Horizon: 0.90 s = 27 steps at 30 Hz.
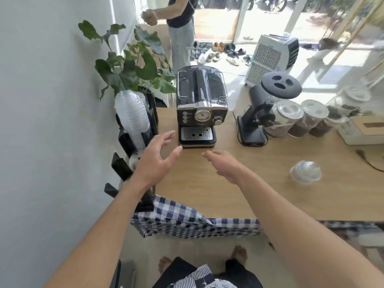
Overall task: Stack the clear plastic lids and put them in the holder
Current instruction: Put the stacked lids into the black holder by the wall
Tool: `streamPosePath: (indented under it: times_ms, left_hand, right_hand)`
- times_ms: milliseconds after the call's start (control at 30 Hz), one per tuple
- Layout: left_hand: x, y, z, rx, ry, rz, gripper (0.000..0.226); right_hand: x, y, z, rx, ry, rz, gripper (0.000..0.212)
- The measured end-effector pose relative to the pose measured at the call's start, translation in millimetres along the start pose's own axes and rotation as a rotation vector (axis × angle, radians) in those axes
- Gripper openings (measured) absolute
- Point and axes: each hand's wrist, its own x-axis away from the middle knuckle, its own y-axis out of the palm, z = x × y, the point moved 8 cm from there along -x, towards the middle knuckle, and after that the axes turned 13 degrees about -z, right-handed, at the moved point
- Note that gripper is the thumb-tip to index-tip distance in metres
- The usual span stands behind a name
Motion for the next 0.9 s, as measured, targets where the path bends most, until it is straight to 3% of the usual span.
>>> streamPosePath:
  times_ms: [467,767,900]
  left_hand:
    - [-117.4,252.2,79.9,0.159,-0.216,-0.259,0.032]
    - [-168.0,400.9,78.2,0.384,-0.497,-0.415,0.047]
    - [-178.0,451.7,76.9,0.474,-0.623,-0.514,0.079]
  right_hand:
    - [94.7,-304.2,109.7,-0.003,-0.133,0.413,0.038]
    - [92.6,-394.4,230.5,-0.292,0.113,0.378,0.056]
    - [76.0,-392.1,275.5,-0.451,0.21,0.25,0.083]
